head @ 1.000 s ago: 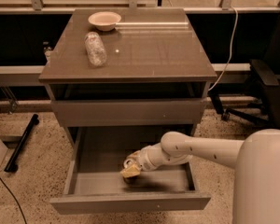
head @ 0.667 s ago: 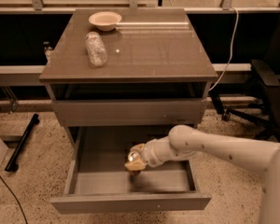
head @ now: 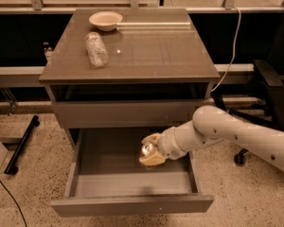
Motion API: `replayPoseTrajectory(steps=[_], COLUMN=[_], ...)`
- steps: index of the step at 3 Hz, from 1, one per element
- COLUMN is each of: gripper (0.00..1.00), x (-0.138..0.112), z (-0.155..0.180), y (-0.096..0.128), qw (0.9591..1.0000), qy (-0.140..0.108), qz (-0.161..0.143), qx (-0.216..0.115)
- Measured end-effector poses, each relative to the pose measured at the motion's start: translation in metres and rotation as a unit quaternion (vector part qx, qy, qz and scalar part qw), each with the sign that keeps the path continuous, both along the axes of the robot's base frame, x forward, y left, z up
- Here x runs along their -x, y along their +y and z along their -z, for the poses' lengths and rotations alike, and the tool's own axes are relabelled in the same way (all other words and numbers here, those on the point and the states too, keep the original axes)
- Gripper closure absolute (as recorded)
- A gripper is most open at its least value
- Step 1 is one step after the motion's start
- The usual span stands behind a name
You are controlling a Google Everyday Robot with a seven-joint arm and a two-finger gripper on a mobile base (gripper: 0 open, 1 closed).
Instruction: Pick orange can from middle drawer and place on counter
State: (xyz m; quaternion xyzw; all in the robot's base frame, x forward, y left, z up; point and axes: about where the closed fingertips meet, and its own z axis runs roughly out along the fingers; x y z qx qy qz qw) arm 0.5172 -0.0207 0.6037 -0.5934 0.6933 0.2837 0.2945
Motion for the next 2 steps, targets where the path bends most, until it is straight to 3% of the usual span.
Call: replayPoseTrajectory(steps=[1, 2], gripper=[1.00, 1.00], x=[0.019, 0.025], z=[-0.088, -0.158], y=[-0.023, -0.036], qw=[0.9980, 0.9943], qy=[-0.045, -0.082], qz=[-0.034, -0.048], qx=[0.028, 0.050])
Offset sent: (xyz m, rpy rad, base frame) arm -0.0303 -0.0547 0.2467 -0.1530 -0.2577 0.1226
